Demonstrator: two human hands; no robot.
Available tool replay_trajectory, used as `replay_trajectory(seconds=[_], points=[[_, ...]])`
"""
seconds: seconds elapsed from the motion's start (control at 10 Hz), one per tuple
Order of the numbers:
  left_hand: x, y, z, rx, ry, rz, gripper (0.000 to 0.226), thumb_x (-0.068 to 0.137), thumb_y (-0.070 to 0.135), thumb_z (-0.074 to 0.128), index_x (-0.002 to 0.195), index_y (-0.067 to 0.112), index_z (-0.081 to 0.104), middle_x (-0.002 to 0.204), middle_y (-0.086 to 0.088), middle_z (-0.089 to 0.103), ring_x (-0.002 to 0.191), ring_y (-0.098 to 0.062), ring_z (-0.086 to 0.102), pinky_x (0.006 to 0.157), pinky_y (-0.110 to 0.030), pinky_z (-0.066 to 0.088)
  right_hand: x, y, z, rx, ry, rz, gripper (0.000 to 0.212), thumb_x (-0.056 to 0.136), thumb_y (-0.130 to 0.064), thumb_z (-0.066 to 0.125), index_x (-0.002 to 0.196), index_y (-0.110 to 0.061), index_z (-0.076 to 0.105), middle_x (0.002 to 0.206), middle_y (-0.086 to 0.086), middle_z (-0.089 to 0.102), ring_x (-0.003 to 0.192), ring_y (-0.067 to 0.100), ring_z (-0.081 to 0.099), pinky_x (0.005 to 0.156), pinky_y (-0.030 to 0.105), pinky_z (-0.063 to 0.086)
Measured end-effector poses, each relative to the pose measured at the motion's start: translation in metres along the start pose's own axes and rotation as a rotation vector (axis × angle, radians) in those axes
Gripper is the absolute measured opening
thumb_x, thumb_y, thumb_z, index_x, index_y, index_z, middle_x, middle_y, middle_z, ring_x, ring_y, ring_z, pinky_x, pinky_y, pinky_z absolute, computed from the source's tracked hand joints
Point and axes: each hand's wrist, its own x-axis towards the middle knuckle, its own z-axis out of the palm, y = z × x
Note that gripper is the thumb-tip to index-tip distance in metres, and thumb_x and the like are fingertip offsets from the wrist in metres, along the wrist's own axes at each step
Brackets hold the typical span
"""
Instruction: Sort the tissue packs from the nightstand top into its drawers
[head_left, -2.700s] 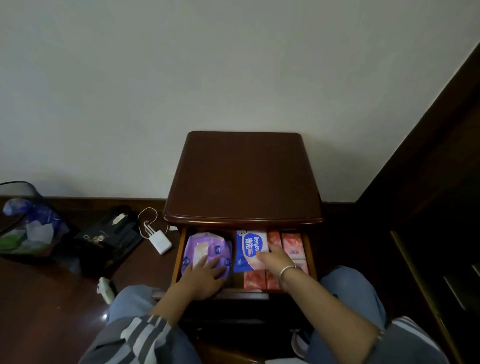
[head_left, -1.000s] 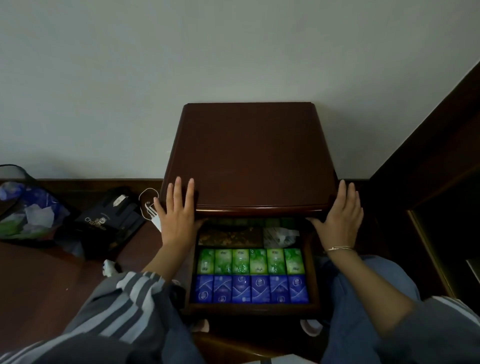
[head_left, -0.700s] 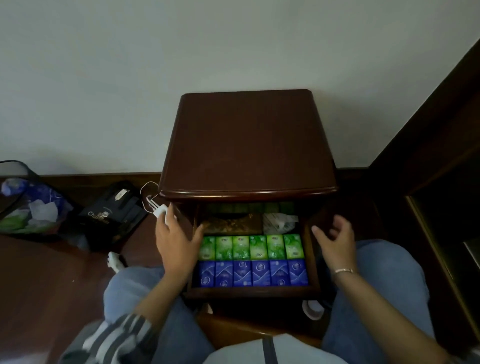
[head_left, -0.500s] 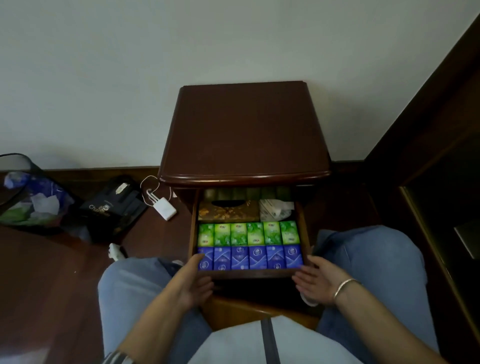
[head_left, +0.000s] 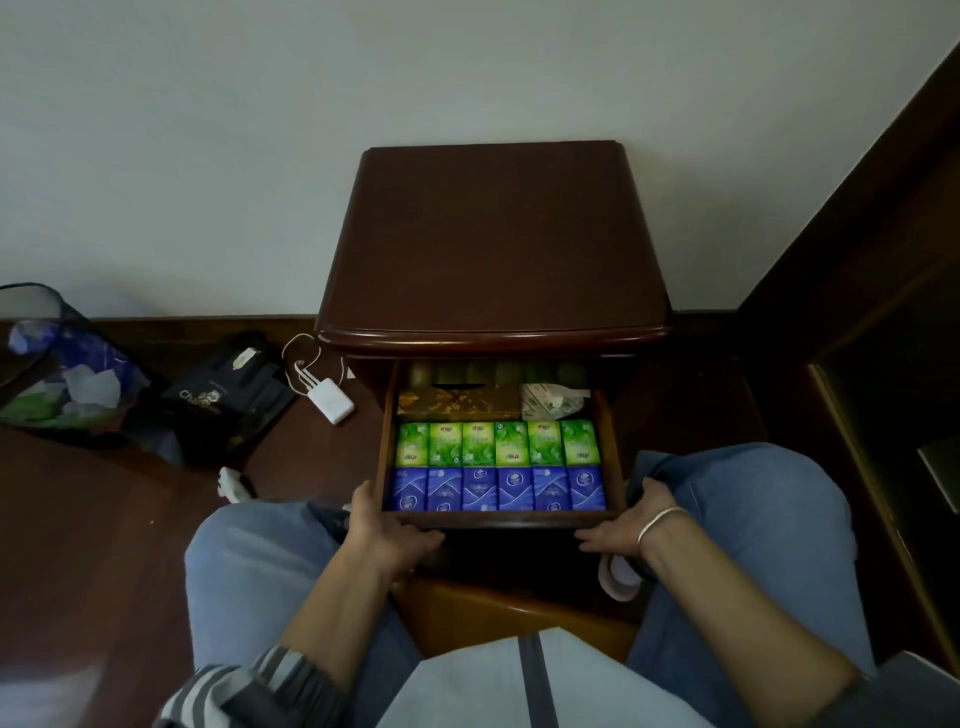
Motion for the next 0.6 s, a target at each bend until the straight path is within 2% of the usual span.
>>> replay_trajectory(seconds=[0.1, 0.2, 0.3, 0.4, 0.5, 0.6], points=[[0.019, 0.016, 0.016, -0.038, -0.038, 0.063, 0.087, 0.091, 0.065, 0.025, 0.153, 0.005, 0.01, 0.158, -0.023, 0.013, 0.146, -0.039, 0.014, 0.119, -0.053, 0.007, 0.008, -0.022, 0.02, 0.065, -0.089, -0.06, 0.091, 0.084, -0.071, 0.017, 0.149, -0.009, 0.01, 0.156, 0.017, 0.015, 0.144, 0.034, 0.013, 0.116, 0.05, -0.004], [0.044, 0.038, 0.043, -0.068, -0.085, 0.157, 0.08, 0.093, 0.065, 0.021, 0.154, 0.012, 0.012, 0.159, -0.016, 0.016, 0.147, -0.035, 0.015, 0.117, -0.054, 0.009, 0.018, -0.05, 0.051, 0.101, -0.183, -0.145, 0.09, 0.083, -0.071, 0.01, 0.149, -0.01, 0.011, 0.157, 0.014, 0.016, 0.145, 0.03, 0.015, 0.116, 0.049, -0.004], [0.066, 0.056, 0.074, -0.033, -0.133, 0.233, 0.076, 0.093, 0.066, 0.016, 0.153, 0.019, 0.021, 0.158, -0.009, 0.026, 0.147, -0.03, 0.017, 0.116, -0.054, 0.01, 0.031, -0.071, 0.074, 0.168, -0.248, -0.25, 0.086, 0.086, -0.068, 0.006, 0.149, -0.009, 0.011, 0.157, 0.011, 0.018, 0.145, 0.025, 0.018, 0.116, 0.049, 0.0], [0.071, 0.064, 0.083, -0.038, -0.136, 0.228, 0.074, 0.093, 0.064, 0.016, 0.151, 0.018, 0.026, 0.154, -0.008, 0.035, 0.146, -0.029, 0.021, 0.117, -0.053, 0.011, 0.034, -0.077, 0.078, 0.172, -0.239, -0.274, 0.082, 0.088, -0.065, 0.006, 0.149, -0.011, 0.016, 0.155, 0.011, 0.023, 0.144, 0.024, 0.02, 0.116, 0.046, 0.003], [0.053, 0.071, 0.083, 0.036, -0.111, 0.242, 0.067, 0.097, 0.057, 0.018, 0.151, 0.018, 0.026, 0.153, -0.007, 0.037, 0.145, -0.028, 0.024, 0.116, -0.049, 0.016, 0.019, -0.072, 0.07, 0.09, -0.207, -0.32, 0.076, 0.092, -0.059, 0.006, 0.145, -0.01, 0.027, 0.152, 0.01, 0.032, 0.142, 0.023, 0.027, 0.116, 0.043, 0.008], [0.008, 0.09, 0.079, 0.122, -0.041, 0.284, 0.058, 0.1, 0.043, 0.02, 0.149, 0.013, 0.029, 0.152, -0.01, 0.038, 0.142, -0.025, 0.031, 0.113, -0.039, 0.024, -0.031, -0.07, 0.053, -0.009, -0.186, -0.367, 0.06, 0.097, -0.044, 0.017, 0.139, -0.006, 0.039, 0.147, 0.011, 0.041, 0.137, 0.021, 0.036, 0.112, 0.036, 0.021]])
